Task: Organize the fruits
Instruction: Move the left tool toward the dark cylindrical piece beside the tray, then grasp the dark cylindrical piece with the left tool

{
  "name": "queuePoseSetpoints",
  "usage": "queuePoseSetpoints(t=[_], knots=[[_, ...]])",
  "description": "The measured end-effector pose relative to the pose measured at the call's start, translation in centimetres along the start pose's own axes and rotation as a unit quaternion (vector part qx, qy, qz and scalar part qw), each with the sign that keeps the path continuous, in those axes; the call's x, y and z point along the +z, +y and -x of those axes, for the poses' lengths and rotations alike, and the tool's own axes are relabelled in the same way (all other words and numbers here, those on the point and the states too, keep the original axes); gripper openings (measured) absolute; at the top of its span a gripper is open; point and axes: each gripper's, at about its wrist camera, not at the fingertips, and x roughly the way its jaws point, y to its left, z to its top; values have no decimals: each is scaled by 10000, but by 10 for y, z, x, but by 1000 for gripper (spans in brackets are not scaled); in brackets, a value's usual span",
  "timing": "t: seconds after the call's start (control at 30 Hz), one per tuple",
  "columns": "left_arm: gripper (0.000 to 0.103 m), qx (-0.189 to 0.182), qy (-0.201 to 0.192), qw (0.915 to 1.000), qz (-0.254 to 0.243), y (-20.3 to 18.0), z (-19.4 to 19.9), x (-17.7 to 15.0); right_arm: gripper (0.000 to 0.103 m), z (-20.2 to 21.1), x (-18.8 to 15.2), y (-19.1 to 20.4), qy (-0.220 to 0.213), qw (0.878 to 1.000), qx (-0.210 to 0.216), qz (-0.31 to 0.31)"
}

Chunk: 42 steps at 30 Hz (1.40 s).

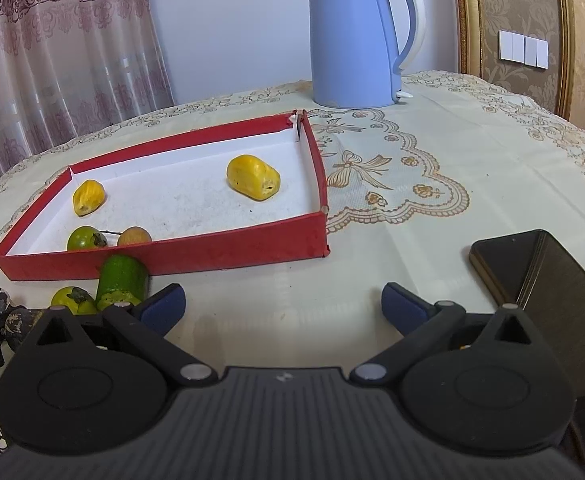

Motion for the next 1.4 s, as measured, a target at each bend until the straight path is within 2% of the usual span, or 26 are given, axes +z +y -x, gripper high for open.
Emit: queuePoseSetpoints(t=[0.23,0.33,0.97,1.07,1.13,1.2,1.33,1.4], knots=[[95,48,-30,10000,32,1,0,0,103,0,0,0,2,10000,-4,4],[90,37,-43,10000,-13,-1,1,-1,103,0,0,0,0,10000,0,0],[90,47,-37,10000,49,1,1,-1,103,0,0,1,0,10000,1,-2],[81,-25,-90,10000,28,1,2,-2,103,0,0,1,1,10000,0,-1],[66,-84,-90,9999,-18,-1,2,-2,103,0,0,1,1,10000,0,-1],[57,-139,-51,9999,-2,0,1,-2,103,0,0,1,0,10000,1,-3],[45,-265,-57,9996,46,2,1,-2,103,0,0,1,1,10000,-2,0],[43,-289,-64,9996,27,1,2,-2,103,0,0,1,0,10000,1,-3]])
